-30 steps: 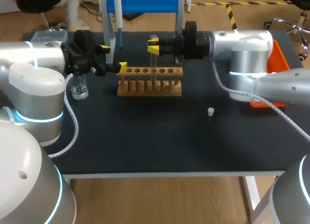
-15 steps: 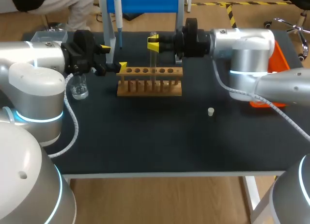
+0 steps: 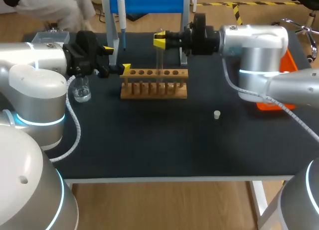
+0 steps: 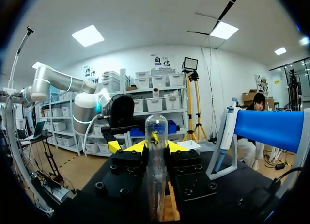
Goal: Invert the test tube, pick up the pipette, mount the tip to pipette, aspirate from beaker and dispense into the tube, eject the tip, return the pipette, and cap with the stopper.
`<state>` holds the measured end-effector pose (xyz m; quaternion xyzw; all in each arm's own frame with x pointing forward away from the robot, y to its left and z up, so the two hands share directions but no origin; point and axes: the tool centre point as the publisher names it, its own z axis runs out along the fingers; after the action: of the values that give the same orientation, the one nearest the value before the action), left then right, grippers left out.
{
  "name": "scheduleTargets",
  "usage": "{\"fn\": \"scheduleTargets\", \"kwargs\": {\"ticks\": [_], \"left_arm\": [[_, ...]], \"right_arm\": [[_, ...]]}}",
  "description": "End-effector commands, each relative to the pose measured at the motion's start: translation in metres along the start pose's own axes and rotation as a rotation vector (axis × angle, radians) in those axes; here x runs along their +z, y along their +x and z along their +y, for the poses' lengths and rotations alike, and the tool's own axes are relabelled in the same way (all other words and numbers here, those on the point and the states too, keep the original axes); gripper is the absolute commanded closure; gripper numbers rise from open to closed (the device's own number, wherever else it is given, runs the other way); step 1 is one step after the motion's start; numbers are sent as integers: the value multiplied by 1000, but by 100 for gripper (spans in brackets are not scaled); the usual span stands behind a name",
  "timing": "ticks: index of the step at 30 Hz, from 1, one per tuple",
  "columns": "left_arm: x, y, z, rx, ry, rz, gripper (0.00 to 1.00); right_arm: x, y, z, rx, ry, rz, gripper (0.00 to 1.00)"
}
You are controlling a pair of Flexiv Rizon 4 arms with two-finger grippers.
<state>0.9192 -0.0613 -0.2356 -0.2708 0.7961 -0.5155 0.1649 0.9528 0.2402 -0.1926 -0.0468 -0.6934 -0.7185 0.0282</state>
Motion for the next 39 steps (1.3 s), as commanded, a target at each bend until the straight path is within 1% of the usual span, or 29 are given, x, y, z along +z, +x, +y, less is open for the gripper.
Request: {"fn": "scheduleTargets", "kwargs": {"ticks": [1, 23, 26, 28, 29, 31, 33, 35, 37, 39], "left_arm": [[0, 0, 0, -1, 2, -2, 0], [0, 0, 0, -1, 2, -2, 0], [0, 0, 0, -1, 2, -2, 0], [0, 0, 0, -1, 2, -2, 0], [0, 0, 0, -1, 2, -2, 0], [0, 0, 0, -1, 2, -2, 0], [0, 0, 0, -1, 2, -2, 0], [0, 0, 0, -1, 2, -2, 0], [0, 0, 0, -1, 2, -2, 0], [0, 0, 0, -1, 2, -2, 0]], "right_arm": [[-7, 8, 5, 1, 4, -10, 100], [-7, 8, 5, 1, 4, -10, 100], [-6, 3, 7, 179, 48, -33, 100], [-5, 0, 9, 277, 56, -71, 100], [-5, -2, 10, 372, 72, -73, 100], [-7, -3, 11, 482, 89, -101, 100], [-8, -2, 10, 609, 138, -96, 100], [-8, -3, 8, 722, 176, -136, 100], [-7, -7, 7, 843, 190, -142, 100], [-8, -6, 7, 948, 192, -179, 100]]}}
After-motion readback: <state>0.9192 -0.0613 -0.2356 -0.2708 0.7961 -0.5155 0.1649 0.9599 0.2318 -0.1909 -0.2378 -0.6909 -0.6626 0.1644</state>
